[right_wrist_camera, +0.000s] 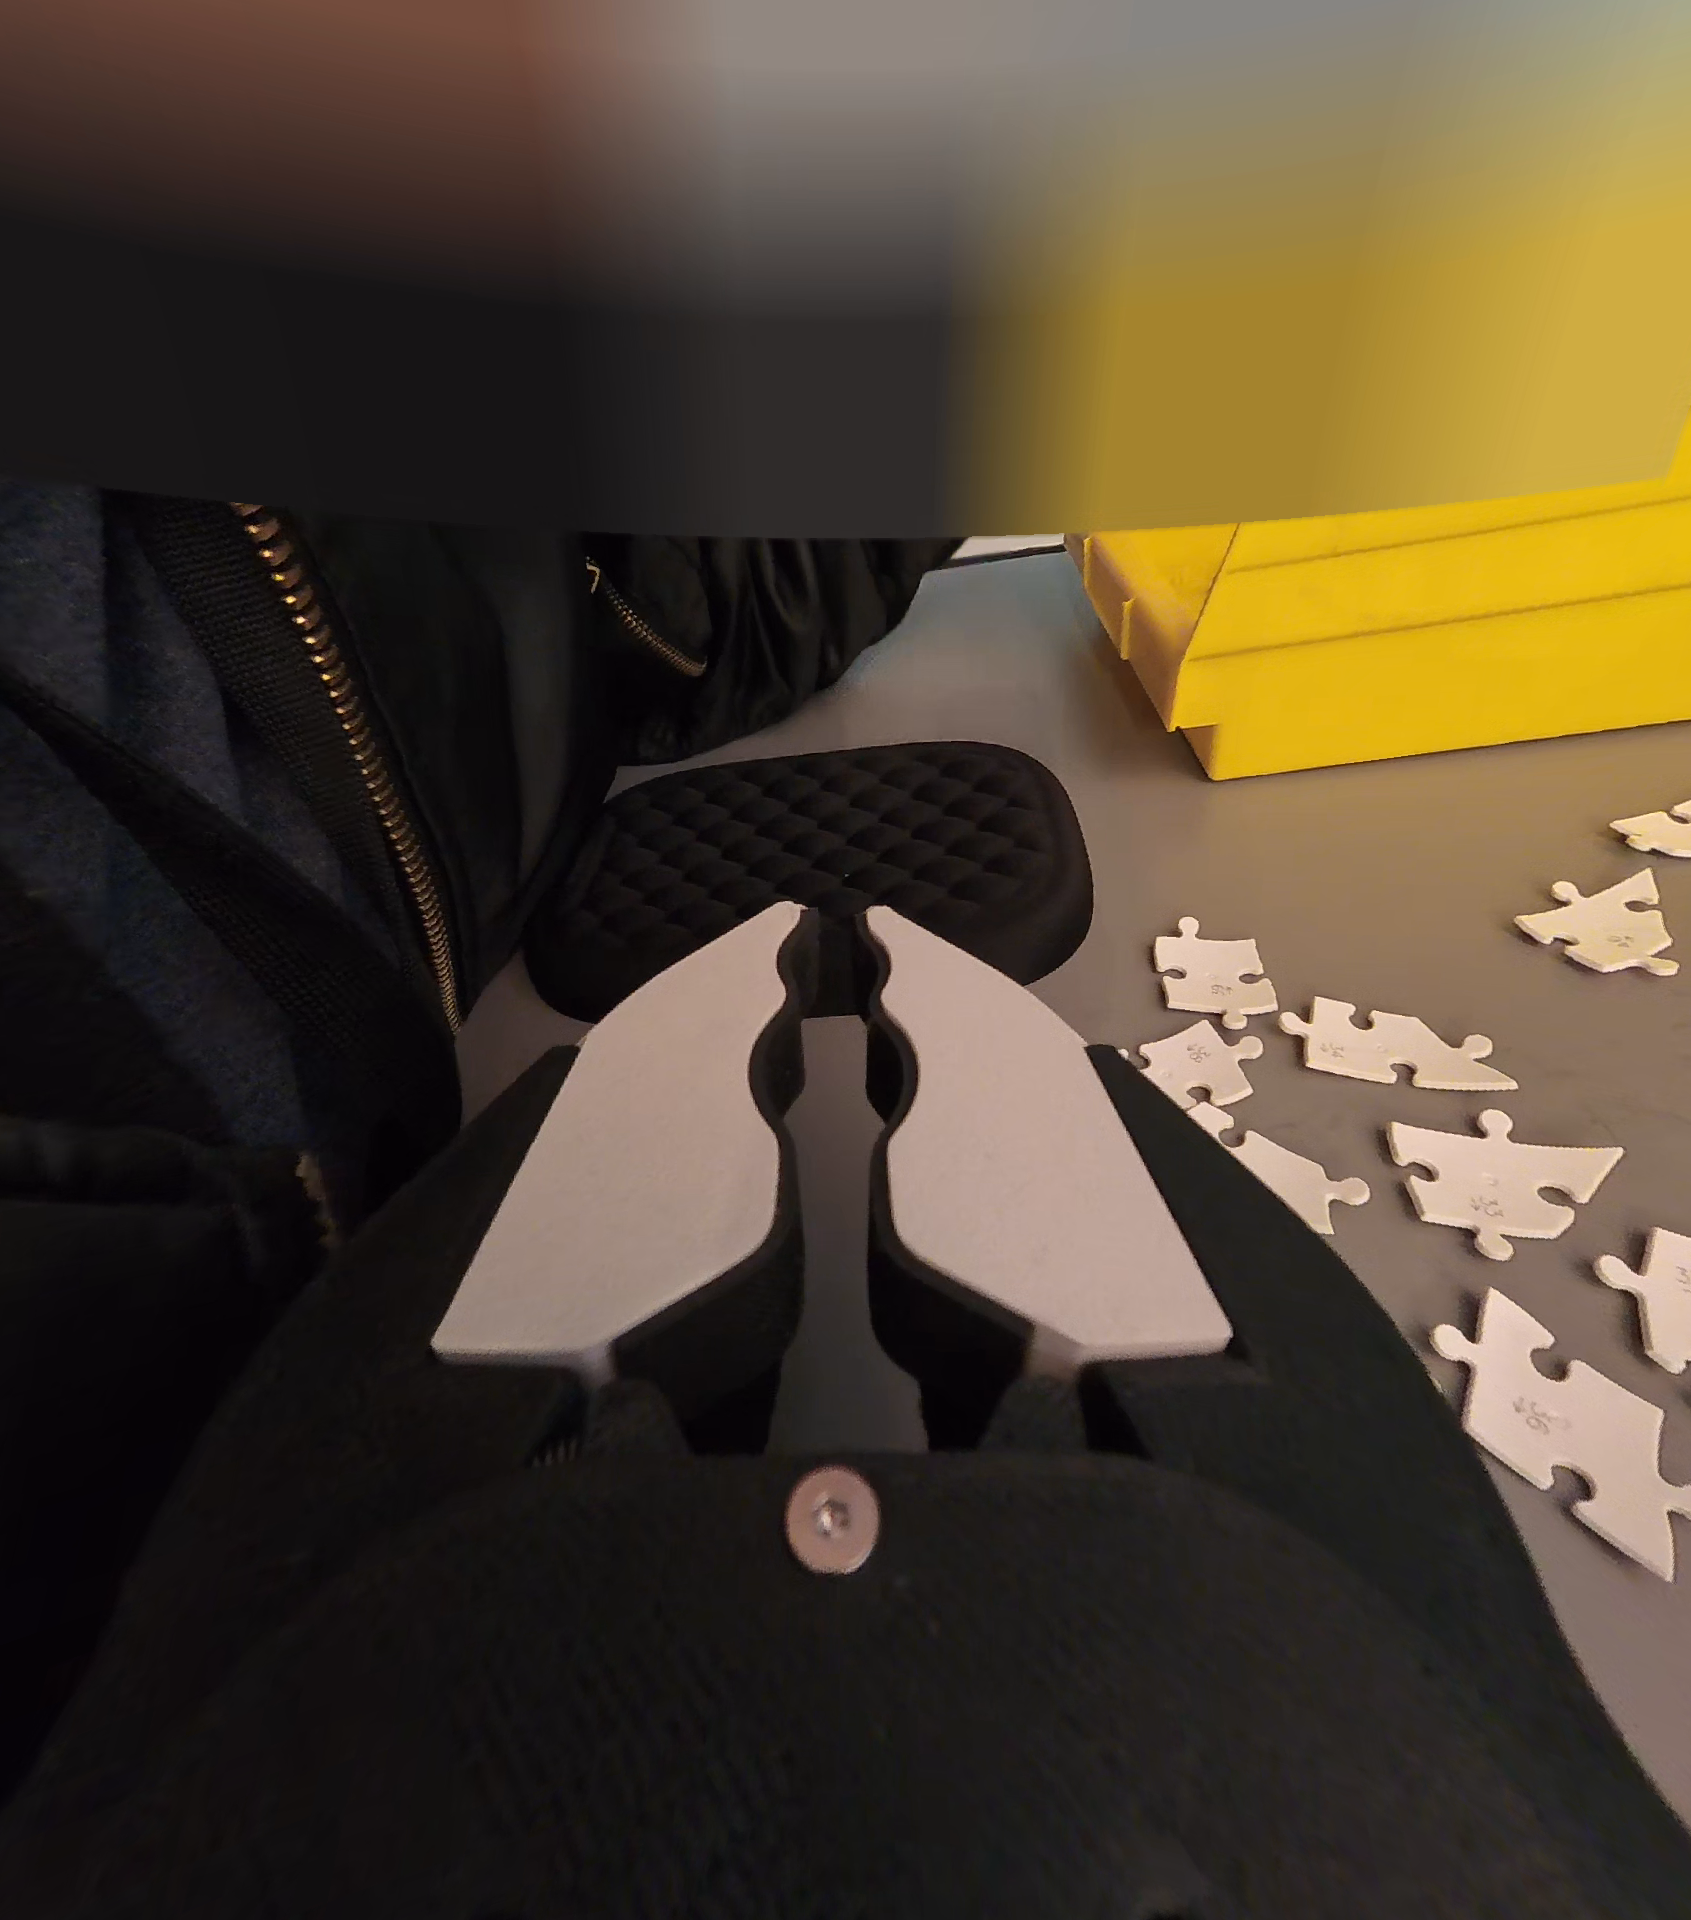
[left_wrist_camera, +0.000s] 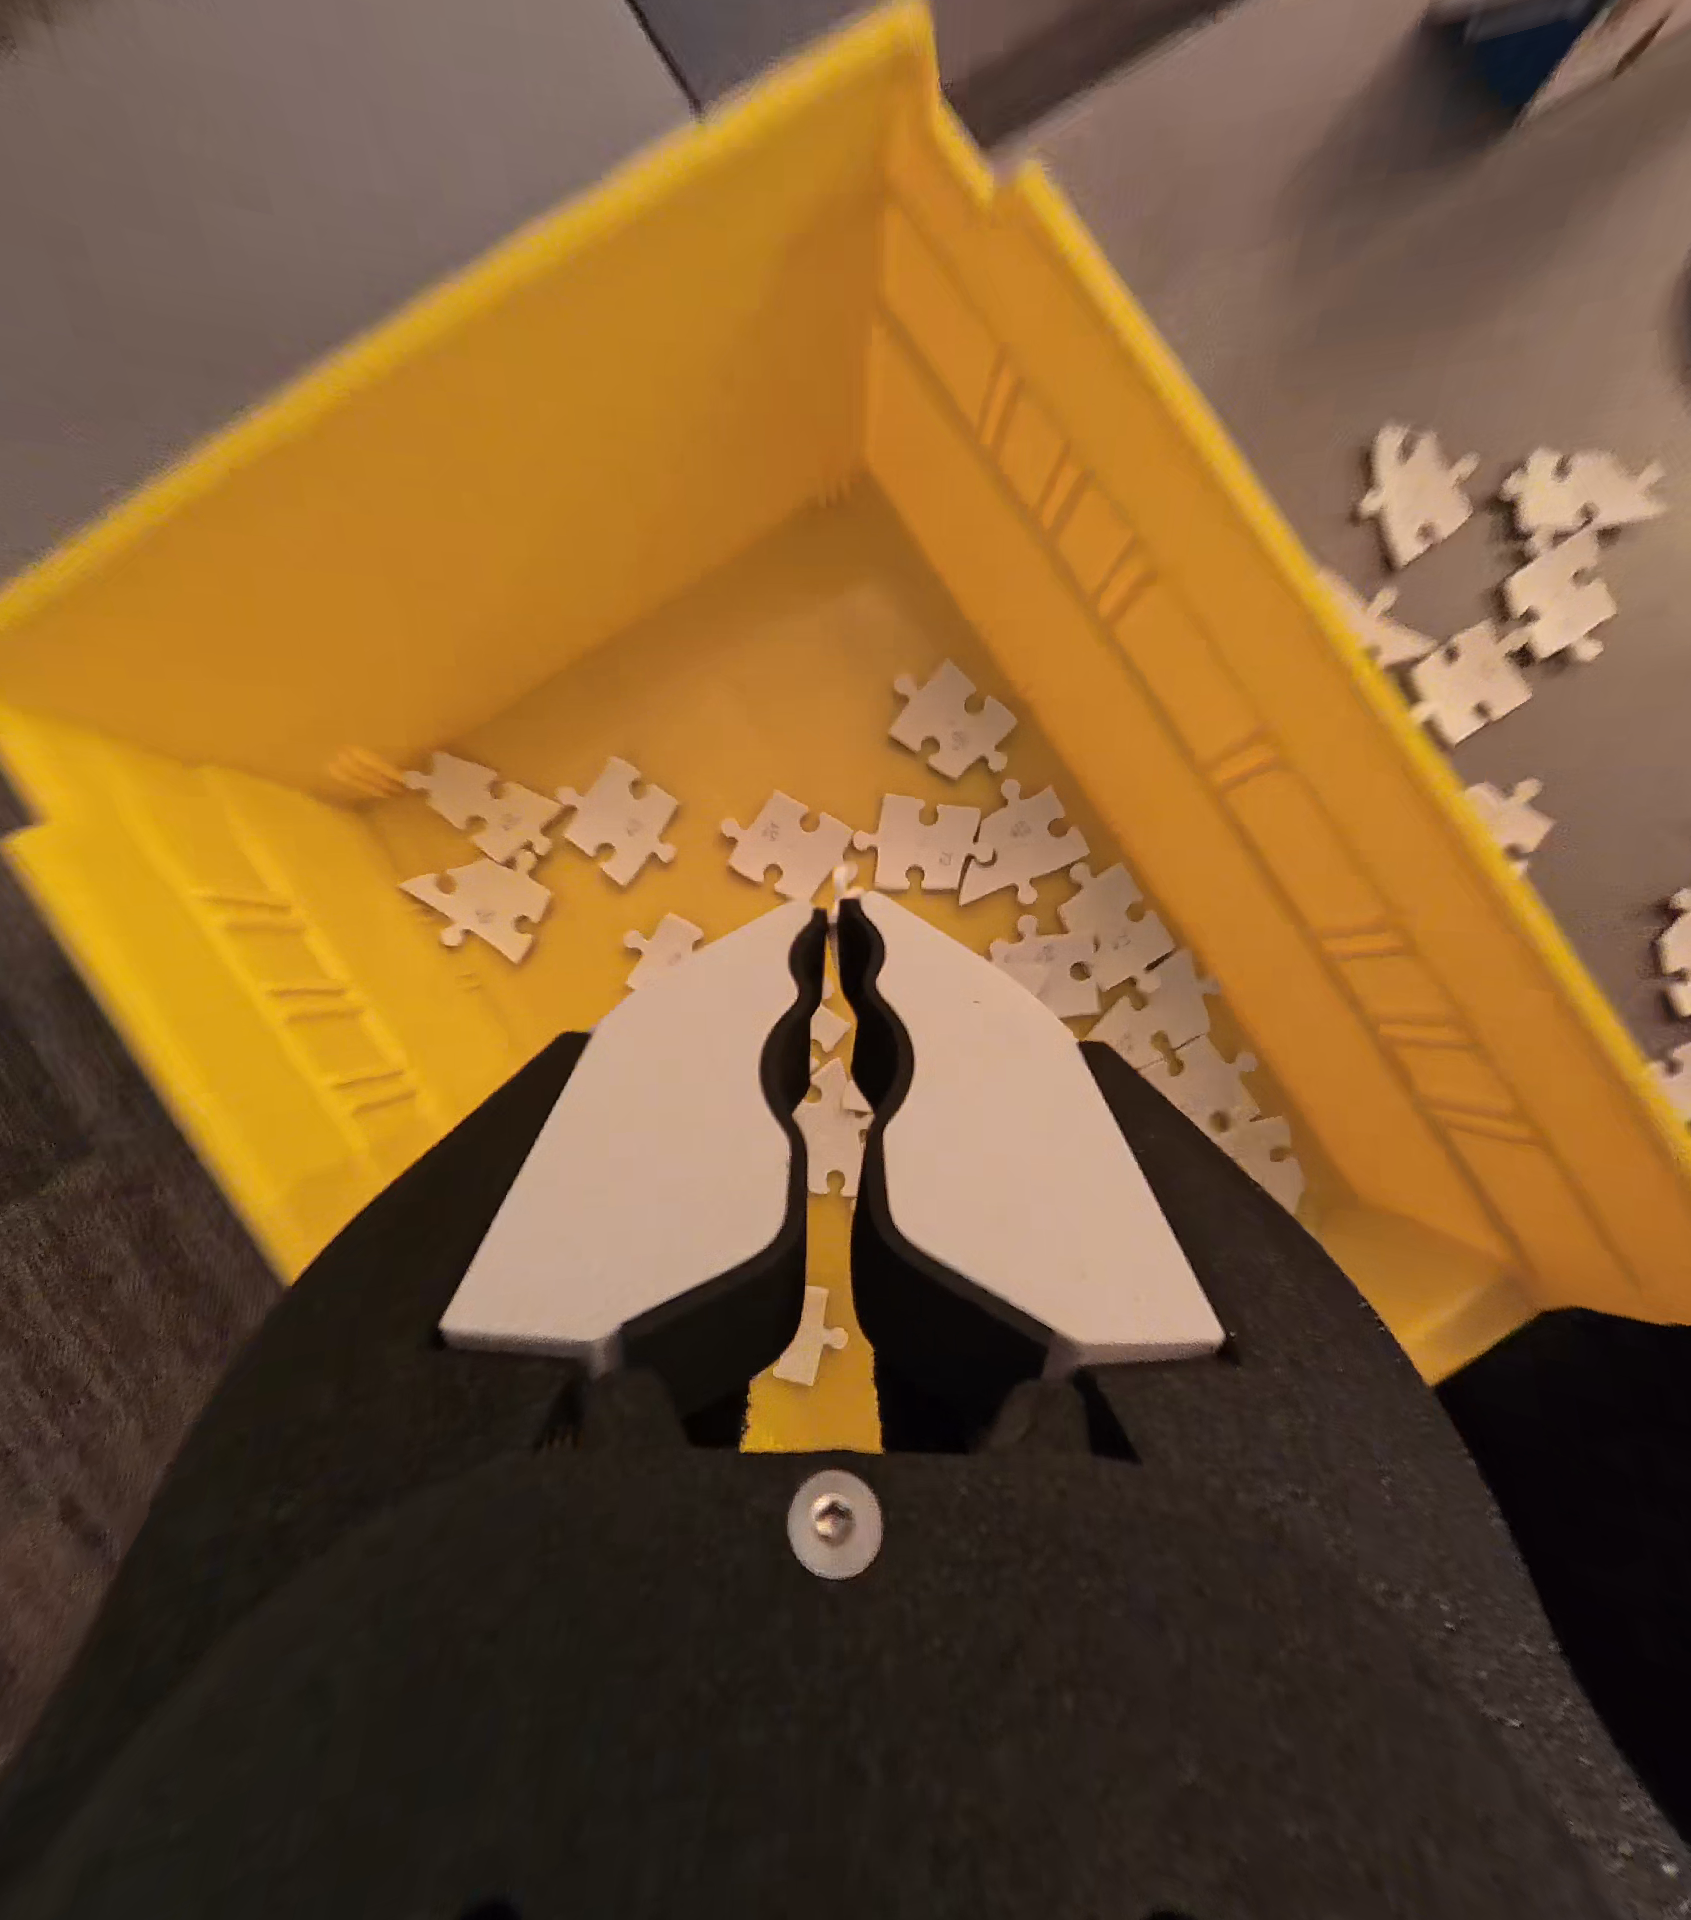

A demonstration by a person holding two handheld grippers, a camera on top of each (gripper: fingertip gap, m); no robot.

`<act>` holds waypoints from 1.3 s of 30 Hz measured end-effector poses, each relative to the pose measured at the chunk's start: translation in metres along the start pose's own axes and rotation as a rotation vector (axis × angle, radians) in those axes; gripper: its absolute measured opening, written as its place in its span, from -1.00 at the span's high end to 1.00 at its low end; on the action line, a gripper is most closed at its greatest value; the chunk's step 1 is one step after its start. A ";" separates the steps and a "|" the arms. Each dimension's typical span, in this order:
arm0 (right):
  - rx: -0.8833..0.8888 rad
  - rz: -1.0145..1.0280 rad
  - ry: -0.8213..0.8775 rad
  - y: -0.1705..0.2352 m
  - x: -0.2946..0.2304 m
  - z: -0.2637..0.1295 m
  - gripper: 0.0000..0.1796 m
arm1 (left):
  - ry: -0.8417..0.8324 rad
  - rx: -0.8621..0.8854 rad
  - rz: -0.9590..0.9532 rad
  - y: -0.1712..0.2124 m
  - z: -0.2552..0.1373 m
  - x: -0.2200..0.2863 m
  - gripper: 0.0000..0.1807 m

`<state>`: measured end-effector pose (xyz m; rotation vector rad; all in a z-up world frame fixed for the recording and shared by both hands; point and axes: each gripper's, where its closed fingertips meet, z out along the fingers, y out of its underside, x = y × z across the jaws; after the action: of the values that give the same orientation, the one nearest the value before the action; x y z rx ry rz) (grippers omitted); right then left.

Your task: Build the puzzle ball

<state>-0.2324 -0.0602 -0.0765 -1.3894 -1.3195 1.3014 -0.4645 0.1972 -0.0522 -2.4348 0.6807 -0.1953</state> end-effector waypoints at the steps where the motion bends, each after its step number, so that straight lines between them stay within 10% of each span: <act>1: -0.001 0.000 0.000 0.000 0.000 0.000 0.92 | -0.008 0.055 -0.002 -0.009 -0.014 0.003 0.98; 9: -0.008 -0.022 -0.001 0.000 -0.002 0.005 0.92 | 0.289 0.370 0.182 -0.060 -0.098 0.140 0.98; 25: -0.041 -0.147 -0.068 0.004 -0.024 0.009 0.91 | 0.532 -0.421 0.621 -0.026 0.062 0.250 0.98; 39: -0.034 -0.131 -0.095 0.004 -0.027 0.007 0.91 | 0.612 -0.574 0.769 -0.012 0.107 0.242 0.98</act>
<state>-0.2363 -0.0882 -0.0774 -1.2549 -1.4775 1.2754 -0.2210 0.1354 -0.1360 -2.3896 2.1228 -0.4833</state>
